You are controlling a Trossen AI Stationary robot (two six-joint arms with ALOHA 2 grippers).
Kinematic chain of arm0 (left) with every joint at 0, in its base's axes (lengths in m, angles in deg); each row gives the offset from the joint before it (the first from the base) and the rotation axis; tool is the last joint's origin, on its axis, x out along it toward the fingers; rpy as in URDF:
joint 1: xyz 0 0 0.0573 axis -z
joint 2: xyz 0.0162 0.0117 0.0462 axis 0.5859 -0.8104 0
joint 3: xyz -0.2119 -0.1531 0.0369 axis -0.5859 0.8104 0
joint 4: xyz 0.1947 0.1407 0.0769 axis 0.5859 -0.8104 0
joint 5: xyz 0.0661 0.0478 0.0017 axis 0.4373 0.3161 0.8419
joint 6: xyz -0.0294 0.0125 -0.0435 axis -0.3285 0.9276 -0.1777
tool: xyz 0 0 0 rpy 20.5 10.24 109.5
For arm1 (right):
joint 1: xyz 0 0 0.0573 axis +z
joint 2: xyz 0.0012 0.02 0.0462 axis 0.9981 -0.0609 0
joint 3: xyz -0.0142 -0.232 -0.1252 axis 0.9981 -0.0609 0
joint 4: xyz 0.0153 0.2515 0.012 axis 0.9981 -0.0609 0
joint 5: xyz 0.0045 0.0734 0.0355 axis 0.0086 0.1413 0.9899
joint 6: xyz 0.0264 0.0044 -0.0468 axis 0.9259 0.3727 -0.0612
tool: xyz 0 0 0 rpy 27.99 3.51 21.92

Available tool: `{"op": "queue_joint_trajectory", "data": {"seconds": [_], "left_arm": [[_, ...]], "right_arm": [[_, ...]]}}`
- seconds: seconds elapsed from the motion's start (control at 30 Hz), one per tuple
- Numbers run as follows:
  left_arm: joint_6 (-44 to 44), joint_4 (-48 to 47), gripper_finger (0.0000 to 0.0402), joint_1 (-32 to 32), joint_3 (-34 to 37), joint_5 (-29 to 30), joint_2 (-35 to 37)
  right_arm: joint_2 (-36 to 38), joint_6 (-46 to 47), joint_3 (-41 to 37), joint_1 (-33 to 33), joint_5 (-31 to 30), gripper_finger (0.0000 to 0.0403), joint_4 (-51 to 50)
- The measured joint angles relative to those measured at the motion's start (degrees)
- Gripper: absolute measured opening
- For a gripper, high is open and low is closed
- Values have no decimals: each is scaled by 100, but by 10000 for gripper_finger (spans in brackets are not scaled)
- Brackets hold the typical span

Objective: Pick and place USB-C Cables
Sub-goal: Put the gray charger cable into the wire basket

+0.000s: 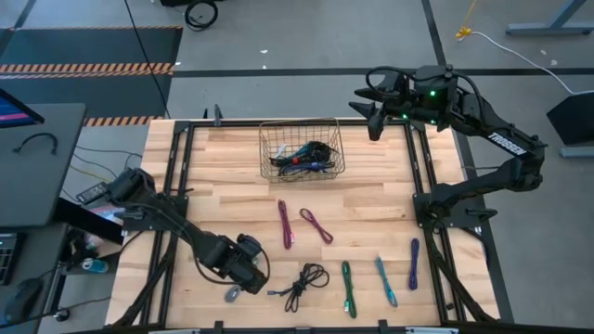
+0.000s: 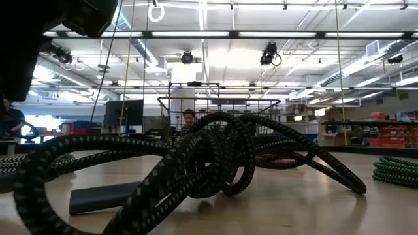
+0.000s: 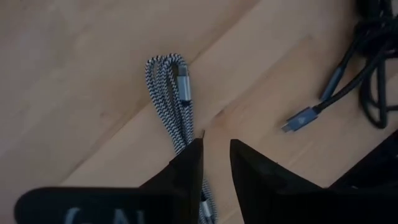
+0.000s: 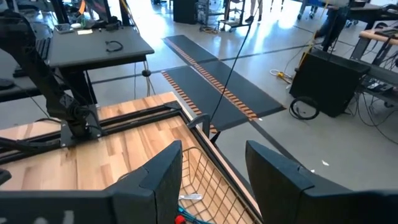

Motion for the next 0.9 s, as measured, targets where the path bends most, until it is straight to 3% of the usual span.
{"op": "queue_joint_trajectory", "data": {"seconds": [0.37, 0.73, 0.9], "left_arm": [[-224, -89, 92, -58, 0, -1, 0], [-184, -299, 177, -58, 0, -21, 0], [-197, -296, 192, -58, -2, -119, -32]], "right_arm": [[0, -24, 0, 0, 311, 181, -18], [0, -158, 0, 0, 308, 181, -22], [0, -171, 0, 0, 308, 181, -22]]}}
